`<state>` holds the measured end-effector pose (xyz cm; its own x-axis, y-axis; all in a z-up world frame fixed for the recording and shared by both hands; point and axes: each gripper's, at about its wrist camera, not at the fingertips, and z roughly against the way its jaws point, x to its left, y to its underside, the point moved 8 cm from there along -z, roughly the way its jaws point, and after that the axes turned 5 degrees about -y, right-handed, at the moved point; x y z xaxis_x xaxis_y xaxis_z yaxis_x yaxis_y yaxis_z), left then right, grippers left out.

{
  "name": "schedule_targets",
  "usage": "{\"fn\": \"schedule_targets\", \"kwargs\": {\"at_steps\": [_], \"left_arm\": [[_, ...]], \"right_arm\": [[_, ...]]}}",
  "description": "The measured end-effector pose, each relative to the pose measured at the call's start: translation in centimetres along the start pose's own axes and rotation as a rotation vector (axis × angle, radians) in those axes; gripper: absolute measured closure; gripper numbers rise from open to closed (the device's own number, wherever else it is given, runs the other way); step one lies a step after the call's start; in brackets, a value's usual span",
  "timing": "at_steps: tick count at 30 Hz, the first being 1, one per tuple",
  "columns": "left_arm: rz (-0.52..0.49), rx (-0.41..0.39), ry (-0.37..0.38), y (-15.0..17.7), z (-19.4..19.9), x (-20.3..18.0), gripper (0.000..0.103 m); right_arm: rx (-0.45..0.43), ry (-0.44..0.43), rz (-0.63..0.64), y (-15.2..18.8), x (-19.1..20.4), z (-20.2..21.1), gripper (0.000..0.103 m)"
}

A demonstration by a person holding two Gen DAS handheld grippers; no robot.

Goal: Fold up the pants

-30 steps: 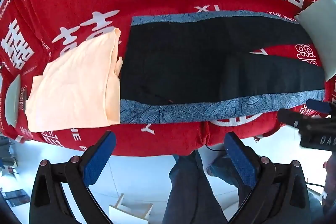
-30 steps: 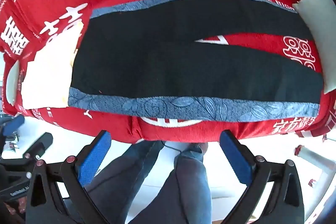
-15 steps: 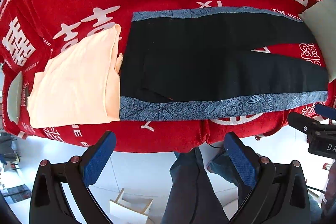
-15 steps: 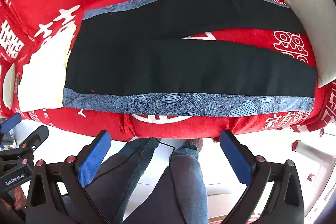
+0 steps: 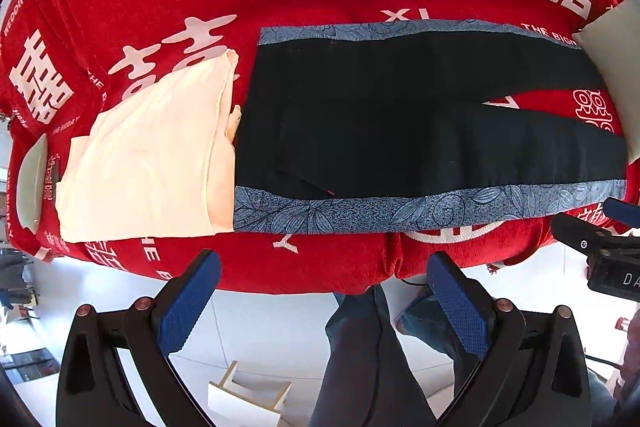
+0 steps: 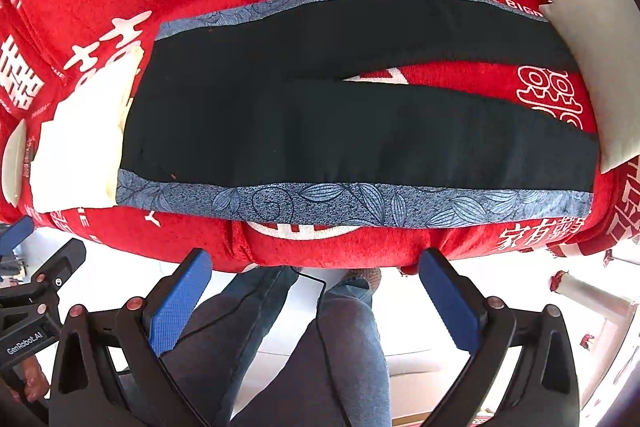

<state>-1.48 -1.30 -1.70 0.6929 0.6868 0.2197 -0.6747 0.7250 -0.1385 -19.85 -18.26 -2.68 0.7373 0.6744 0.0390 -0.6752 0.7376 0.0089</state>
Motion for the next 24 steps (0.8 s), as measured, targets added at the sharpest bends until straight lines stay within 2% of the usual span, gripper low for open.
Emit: {"fn": "schedule_targets", "kwargs": {"at_steps": [14, 24], "left_arm": [[0.024, -0.023, -0.006, -0.46, 0.59, -0.17, 0.0], [0.072, -0.003, -0.007, -0.2, 0.2, 0.46, 0.0]], "right_arm": [[-0.022, 0.015, -0.002, -0.49, -0.78, 0.63, 0.0], [-0.014, 0.019, 0.019, -0.61, -0.63, 0.4, 0.0]]}}
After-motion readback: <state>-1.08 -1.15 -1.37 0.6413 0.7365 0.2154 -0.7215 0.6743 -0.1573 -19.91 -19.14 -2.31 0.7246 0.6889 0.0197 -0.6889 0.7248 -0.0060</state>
